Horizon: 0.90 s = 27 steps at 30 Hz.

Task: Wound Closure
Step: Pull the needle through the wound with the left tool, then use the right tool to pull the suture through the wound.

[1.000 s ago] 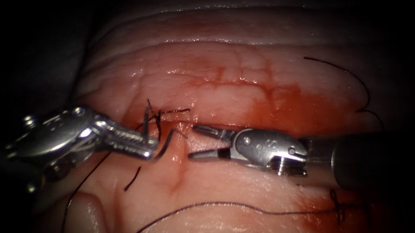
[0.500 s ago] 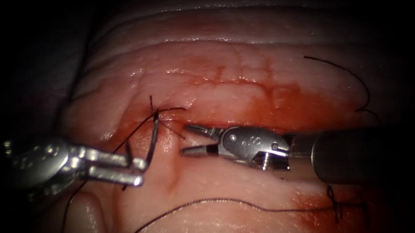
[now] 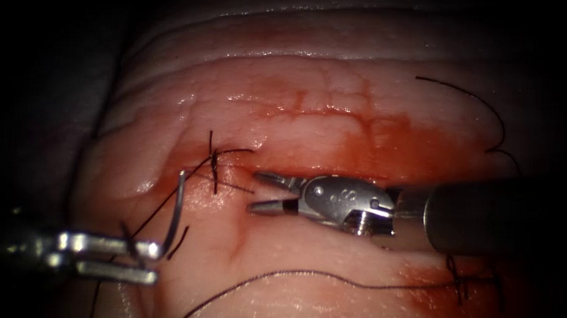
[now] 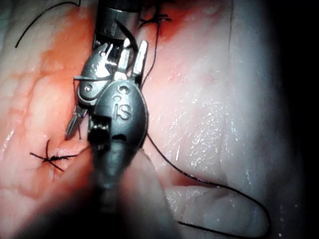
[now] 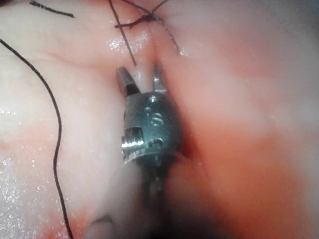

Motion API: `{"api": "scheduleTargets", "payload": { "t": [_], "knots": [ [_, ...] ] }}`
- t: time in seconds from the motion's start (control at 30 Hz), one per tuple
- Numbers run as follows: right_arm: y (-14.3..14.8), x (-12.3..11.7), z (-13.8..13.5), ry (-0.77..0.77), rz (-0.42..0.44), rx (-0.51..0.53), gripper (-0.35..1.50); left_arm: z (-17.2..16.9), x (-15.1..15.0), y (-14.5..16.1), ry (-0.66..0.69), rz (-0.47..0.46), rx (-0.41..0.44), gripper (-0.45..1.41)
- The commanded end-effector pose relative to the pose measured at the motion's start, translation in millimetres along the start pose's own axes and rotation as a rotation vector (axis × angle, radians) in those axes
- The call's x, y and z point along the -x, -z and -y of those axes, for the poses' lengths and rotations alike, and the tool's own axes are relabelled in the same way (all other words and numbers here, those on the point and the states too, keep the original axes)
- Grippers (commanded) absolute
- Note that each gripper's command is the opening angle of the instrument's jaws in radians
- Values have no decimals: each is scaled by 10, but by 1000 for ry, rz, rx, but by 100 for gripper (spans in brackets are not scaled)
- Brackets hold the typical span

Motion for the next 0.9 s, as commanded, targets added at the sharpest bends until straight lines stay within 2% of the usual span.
{"api": "scheduleTargets", "payload": {
  "t": [0.03, 0.3, 0.47, 0.63, 0.73, 0.77, 0.8, 0.87, 0.9],
  "knots": [
    [-4, -8, 6, -8, -9, -4, 34, -1, 7, -5, -5, 11, -7, -45],
    [8, -43, 8, -23, -29, 16, 39, -5, 14, -5, -33, 49, -13, -45],
    [4, -48, 4, -20, -34, 26, 49, -10, 10, -6, -35, 43, -1, -45],
    [-3, -51, 6, -16, -35, 33, 49, -15, 4, -6, -35, 35, 8, -45],
    [-7, -51, 7, -16, -39, 35, 37, -17, 3, -6, -36, 33, 9, -45],
    [-8, -51, 7, -15, -36, 35, 27, -17, 3, -6, -37, 33, 9, -45],
    [-9, -49, 7, -12, -30, 35, 14, -17, 3, -6, -37, 33, 9, -45],
    [-10, -46, 8, -7, -19, 34, -28, -18, 4, -6, -37, 33, 9, -45],
    [-11, -44, 9, -3, -5, 29, -35, -18, 4, -6, -37, 33, 9, -45]
  ]
}}
